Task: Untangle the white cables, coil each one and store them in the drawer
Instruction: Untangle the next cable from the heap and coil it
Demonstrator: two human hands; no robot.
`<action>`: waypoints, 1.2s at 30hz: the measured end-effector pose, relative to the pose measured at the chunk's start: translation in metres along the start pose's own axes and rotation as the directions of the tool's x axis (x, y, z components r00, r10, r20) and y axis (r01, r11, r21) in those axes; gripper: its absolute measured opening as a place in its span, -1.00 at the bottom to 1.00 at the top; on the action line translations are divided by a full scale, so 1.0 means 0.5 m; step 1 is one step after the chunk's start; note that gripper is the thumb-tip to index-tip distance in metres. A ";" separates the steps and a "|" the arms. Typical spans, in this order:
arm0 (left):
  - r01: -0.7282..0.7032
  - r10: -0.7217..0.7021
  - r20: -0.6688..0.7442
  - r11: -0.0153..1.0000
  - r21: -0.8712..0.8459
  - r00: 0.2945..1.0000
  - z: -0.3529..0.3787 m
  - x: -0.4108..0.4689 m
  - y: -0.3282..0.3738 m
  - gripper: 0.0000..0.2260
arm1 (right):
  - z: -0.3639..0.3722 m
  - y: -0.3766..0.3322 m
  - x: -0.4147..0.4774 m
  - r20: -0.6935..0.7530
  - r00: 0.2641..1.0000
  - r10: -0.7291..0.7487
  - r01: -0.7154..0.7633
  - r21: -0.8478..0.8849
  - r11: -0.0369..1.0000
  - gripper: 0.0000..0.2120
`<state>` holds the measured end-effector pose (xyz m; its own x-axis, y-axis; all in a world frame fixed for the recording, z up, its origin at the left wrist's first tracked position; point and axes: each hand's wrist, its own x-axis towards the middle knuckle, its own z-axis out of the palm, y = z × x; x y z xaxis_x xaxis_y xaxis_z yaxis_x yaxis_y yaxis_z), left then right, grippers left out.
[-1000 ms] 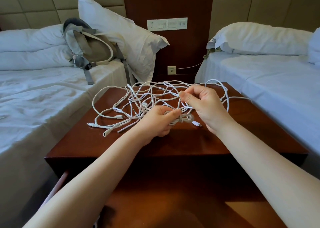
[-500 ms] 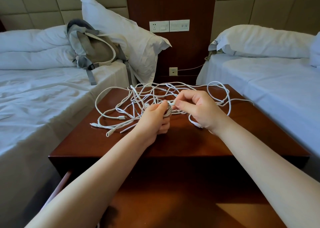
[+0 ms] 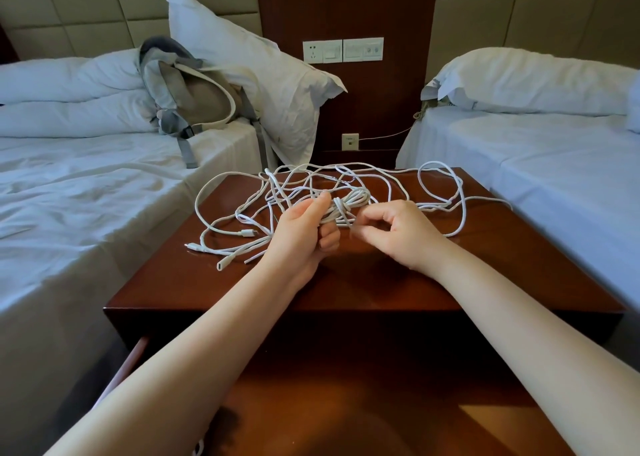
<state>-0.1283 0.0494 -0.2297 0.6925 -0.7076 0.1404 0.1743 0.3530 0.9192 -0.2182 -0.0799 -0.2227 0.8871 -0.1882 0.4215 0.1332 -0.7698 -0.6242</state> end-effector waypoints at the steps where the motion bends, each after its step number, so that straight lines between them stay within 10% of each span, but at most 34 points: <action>1: -0.022 0.022 0.033 1.000 -0.007 0.999 -0.001 0.000 0.000 -0.69 | -0.001 0.000 0.000 0.000 1.000 0.022 -0.022 0.026 0.999 -0.87; 17: -0.072 -0.031 0.369 0.962 0.262 0.929 0.017 -0.023 -0.002 -0.76 | -0.029 0.025 -0.005 -0.063 0.994 0.088 -0.072 0.223 0.972 -0.86; 25: -0.027 -0.042 0.125 0.865 0.501 0.991 0.046 -0.027 -0.007 -0.70 | -0.033 0.013 0.003 -0.218 0.974 0.061 0.013 0.324 0.946 -0.83; 36: 0.081 -0.057 -0.070 0.897 0.433 0.996 0.058 -0.023 -0.004 -0.68 | -0.022 -0.019 0.011 -0.229 0.955 -0.188 0.201 0.035 0.979 -0.87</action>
<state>-0.1572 0.0391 -0.2224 0.7284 -0.6823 0.0621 -0.0906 -0.0061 0.9959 -0.2192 -0.0803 -0.2073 0.7212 -0.1742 0.6705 0.3247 -0.7700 -0.5493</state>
